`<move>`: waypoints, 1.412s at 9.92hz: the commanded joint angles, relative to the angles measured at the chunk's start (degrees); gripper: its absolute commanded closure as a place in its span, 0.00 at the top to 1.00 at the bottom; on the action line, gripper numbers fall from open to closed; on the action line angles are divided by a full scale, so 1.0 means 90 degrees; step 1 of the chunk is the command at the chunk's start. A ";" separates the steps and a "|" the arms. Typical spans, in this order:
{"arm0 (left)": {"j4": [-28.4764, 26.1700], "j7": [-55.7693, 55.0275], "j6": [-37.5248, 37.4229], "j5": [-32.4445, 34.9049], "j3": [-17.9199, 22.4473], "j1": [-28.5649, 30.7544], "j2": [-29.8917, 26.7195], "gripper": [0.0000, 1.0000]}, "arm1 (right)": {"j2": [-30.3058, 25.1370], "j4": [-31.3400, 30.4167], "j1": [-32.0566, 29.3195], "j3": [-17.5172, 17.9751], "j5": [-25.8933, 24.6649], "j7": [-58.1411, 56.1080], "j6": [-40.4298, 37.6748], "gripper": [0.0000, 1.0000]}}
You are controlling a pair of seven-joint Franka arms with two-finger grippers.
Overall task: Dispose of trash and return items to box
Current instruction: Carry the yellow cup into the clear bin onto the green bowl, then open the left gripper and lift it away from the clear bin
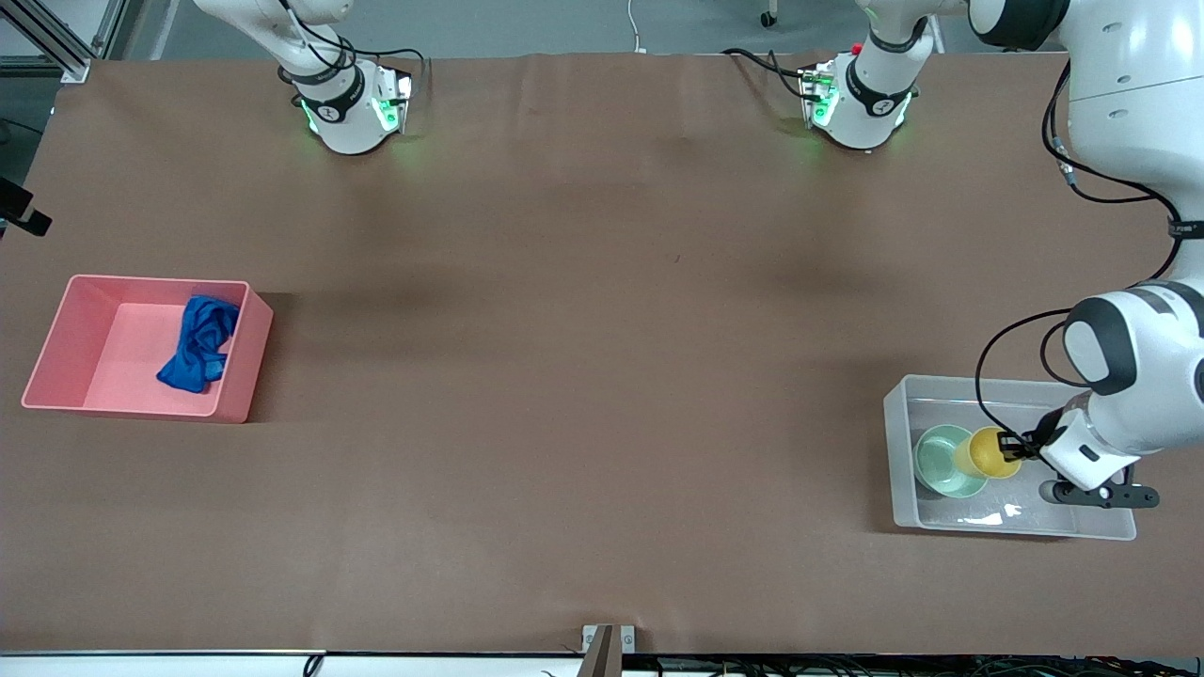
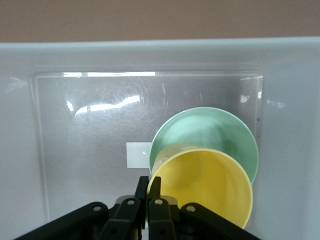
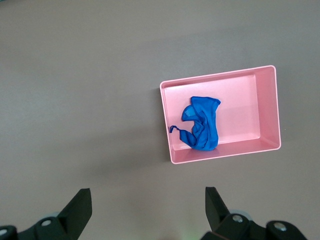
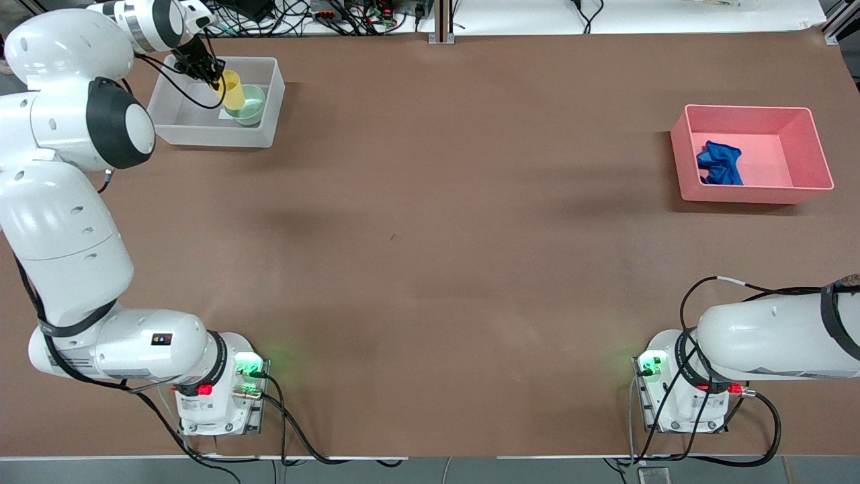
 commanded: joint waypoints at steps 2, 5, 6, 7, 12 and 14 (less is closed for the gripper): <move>-0.0200 0.0137 0.0015 -0.0349 0.0016 -0.0041 0.0119 0.07 | -0.0017 0.0035 -0.0019 0.0020 -0.0040 -0.0057 -0.0054 1.00; -0.0123 0.0146 0.0055 -0.0439 0.0016 -0.0042 0.0061 0.80 | -0.0017 0.0035 -0.0028 0.0020 -0.0031 -0.0057 -0.0054 1.00; -0.0103 0.0156 0.0055 -0.0390 0.0016 -0.0042 -0.0094 1.00 | -0.0017 0.0035 -0.0028 0.0010 -0.0031 -0.0057 -0.0054 1.00; -0.0045 0.0156 0.0045 -0.0351 0.0016 -0.0051 -0.0299 1.00 | -0.0017 0.0035 -0.0019 0.0020 -0.0031 -0.0057 -0.0074 1.00; -0.0034 -0.0213 -0.1852 0.0487 -0.0432 -0.0110 -0.2366 1.00 | -0.0017 0.0035 -0.0028 0.0010 -0.0021 -0.0057 -0.0093 1.00; -0.0102 -0.0827 -0.3335 0.0976 -0.0978 -0.0100 -0.3469 1.00 | -0.0017 0.0035 -0.0048 0.0020 -0.0021 -0.0057 -0.0084 1.00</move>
